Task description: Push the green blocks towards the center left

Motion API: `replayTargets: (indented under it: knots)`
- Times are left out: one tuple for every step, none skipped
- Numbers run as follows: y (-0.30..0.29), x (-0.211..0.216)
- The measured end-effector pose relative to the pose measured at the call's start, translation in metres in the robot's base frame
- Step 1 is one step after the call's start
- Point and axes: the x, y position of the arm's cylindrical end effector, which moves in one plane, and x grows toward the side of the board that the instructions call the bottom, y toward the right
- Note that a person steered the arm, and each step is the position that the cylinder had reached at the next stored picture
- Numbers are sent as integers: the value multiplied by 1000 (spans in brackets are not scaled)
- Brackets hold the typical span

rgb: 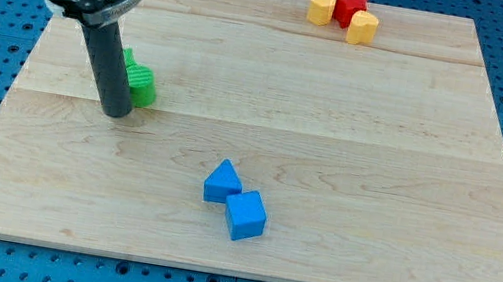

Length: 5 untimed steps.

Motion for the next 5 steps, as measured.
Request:
replayTargets:
  knots:
    - [7, 0]
    - [32, 0]
    - [42, -4]
    - [45, -14]
    - [35, -32]
